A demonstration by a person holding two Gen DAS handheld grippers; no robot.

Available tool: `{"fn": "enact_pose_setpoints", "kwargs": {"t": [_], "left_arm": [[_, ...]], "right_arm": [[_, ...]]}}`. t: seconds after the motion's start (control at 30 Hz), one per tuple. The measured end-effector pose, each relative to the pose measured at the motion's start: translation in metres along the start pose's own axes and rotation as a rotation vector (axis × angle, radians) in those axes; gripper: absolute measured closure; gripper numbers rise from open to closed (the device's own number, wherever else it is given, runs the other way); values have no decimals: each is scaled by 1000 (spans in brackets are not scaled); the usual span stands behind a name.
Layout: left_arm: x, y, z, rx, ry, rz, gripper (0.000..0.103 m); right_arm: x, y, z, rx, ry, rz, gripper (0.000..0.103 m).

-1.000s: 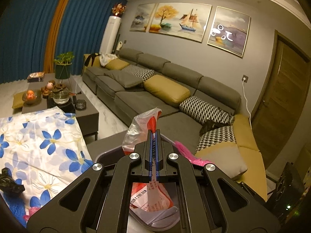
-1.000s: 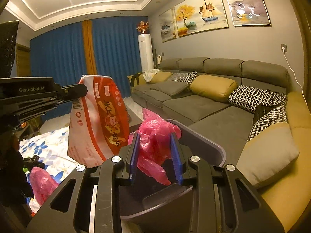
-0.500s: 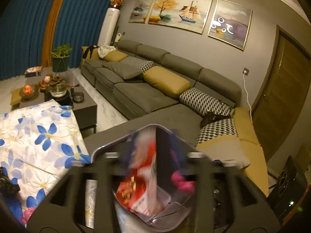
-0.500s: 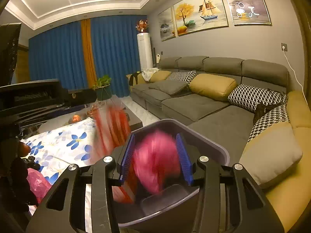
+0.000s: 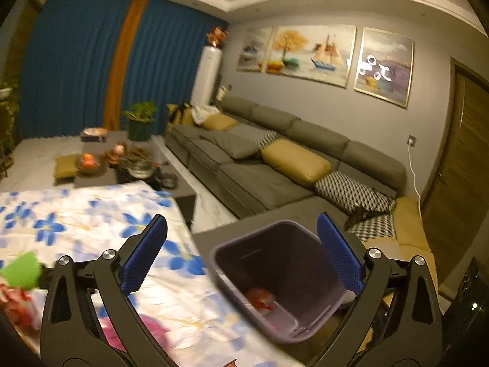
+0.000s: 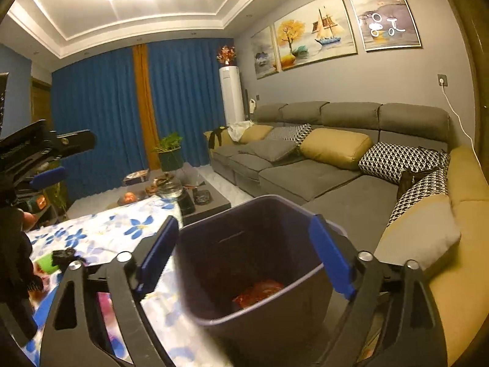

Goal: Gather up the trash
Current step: 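Open both grippers over the grey bin to drop the bags inside, then move both grippers back over the trash on the bed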

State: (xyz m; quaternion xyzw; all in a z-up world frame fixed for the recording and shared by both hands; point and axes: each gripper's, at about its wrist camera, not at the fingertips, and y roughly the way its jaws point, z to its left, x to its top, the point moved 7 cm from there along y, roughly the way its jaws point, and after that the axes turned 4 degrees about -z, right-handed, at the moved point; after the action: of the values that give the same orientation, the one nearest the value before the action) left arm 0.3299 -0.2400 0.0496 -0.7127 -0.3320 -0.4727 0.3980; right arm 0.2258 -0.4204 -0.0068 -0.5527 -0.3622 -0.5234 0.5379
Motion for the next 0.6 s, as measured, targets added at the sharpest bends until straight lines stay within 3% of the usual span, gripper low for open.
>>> {"fn": "enact_pose_setpoints", "kwargs": {"t": [0.2, 0.4, 0.6], "left_arm": [[-11, -65, 48, 106, -23, -45, 6], [-50, -130, 103, 274, -20, -48, 6], [-87, -186, 145, 394, -47, -43, 6]], "right_arm": [[-17, -30, 37, 84, -23, 12, 13], [-41, -59, 83, 187, -53, 44, 10], [-76, -78, 132, 252, -114, 96, 10]]}}
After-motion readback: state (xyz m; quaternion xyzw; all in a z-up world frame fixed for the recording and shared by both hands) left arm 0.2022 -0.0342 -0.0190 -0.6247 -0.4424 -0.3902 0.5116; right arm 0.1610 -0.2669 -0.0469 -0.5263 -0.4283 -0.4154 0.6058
